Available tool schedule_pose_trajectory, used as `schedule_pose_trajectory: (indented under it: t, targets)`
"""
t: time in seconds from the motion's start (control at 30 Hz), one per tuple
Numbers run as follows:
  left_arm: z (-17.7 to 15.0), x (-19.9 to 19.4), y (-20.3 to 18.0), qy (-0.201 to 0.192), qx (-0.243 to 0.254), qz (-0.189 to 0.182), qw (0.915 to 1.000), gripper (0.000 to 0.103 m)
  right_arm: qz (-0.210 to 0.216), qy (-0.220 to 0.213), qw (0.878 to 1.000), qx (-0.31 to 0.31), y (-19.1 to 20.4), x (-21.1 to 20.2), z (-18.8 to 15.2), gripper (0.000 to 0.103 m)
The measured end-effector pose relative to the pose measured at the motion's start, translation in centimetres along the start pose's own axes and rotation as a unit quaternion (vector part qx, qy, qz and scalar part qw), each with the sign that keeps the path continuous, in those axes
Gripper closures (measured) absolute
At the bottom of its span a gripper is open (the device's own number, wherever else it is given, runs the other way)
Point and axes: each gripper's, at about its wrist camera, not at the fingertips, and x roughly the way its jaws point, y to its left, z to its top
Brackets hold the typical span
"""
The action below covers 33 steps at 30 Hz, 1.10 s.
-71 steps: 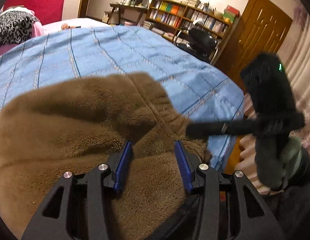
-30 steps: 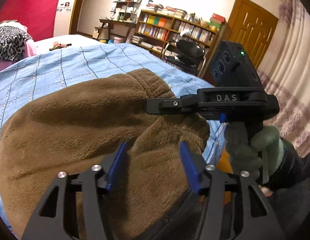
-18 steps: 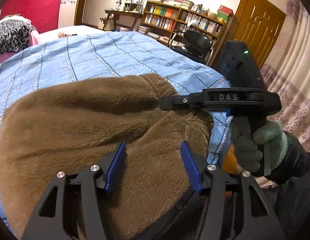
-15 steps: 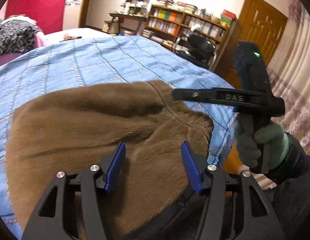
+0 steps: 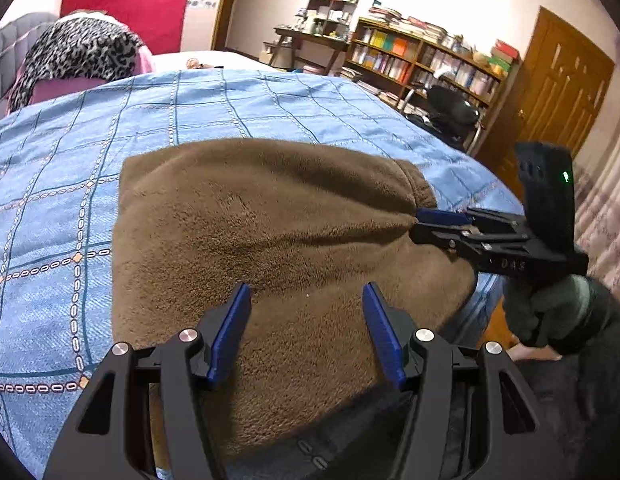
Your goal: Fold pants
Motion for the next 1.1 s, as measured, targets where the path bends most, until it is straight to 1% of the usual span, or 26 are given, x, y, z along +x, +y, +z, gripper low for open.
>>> schedule_pose_trajectory:
  t: [0.1,0.2,0.3,0.33,0.37,0.4,0.43,0.53,0.6,0.67,0.83,0.97,1.1]
  targets:
    - [-0.5,0.6,0.0,-0.001,0.0,-0.001,1.0,0.044,-0.001,-0.008,1.0,0.006,-0.3,0.6,-0.8,0.057]
    - [-0.4,0.4,0.0,-0.003,-0.007,-0.002,1.0,0.044,-0.01,-0.002,1.0,-0.004,0.1,0.3,-0.6,0.057]
    - [-0.2,0.1,0.1,0.0,-0.008,0.003,1.0,0.044,-0.011,-0.002,1.0,-0.003,0.5,-0.5,0.7,0.057]
    - [0.2,-0.2,0.1,-0.001,-0.01,0.004,0.9999,0.042,-0.007,-0.01,1.0,0.004,0.4,-0.9,1.3,0.057]
    - [0.4,-0.5,0.0,-0.003,-0.012,0.002,0.9999,0.037,-0.007,-0.017,1.0,0.008,0.4,-1.2,1.8,0.057]
    - [1.2,-0.8,0.1,-0.009,-0.016,0.004,0.9998,0.034,-0.01,-0.024,1.0,0.01,0.3,-1.3,2.5,0.057]
    - [1.8,-0.9,0.2,-0.014,-0.019,0.009,0.9997,0.034,-0.015,-0.027,0.999,0.011,0.3,-1.3,3.0,0.057]
    - [3.9,-1.0,1.4,-0.026,-0.048,0.012,0.9984,0.034,-0.031,-0.034,0.999,0.015,-0.2,-0.8,4.5,0.057]
    - [5.6,-0.3,3.0,-0.018,-0.089,0.017,0.9957,0.034,-0.028,-0.033,0.999,0.023,-0.6,-0.2,5.2,0.057]
    - [6.8,0.4,4.2,-0.011,-0.117,0.014,0.993,0.034,-0.031,-0.03,0.999,0.025,-0.9,0.2,5.4,0.057]
    - [8.7,2.9,5.8,0.014,-0.141,0.024,0.9897,0.034,-0.034,-0.022,0.999,0.035,-1.9,1.5,5.4,0.057]
    - [8.5,4.9,6.8,0.03,-0.153,0.029,0.9873,0.034,-0.035,-0.012,0.998,0.043,-2.6,2.5,5.1,0.057]
    - [7.4,5.5,7.4,0.023,-0.155,0.029,0.9872,0.034,-0.037,-0.007,0.998,0.042,-2.9,3.4,4.0,0.057]
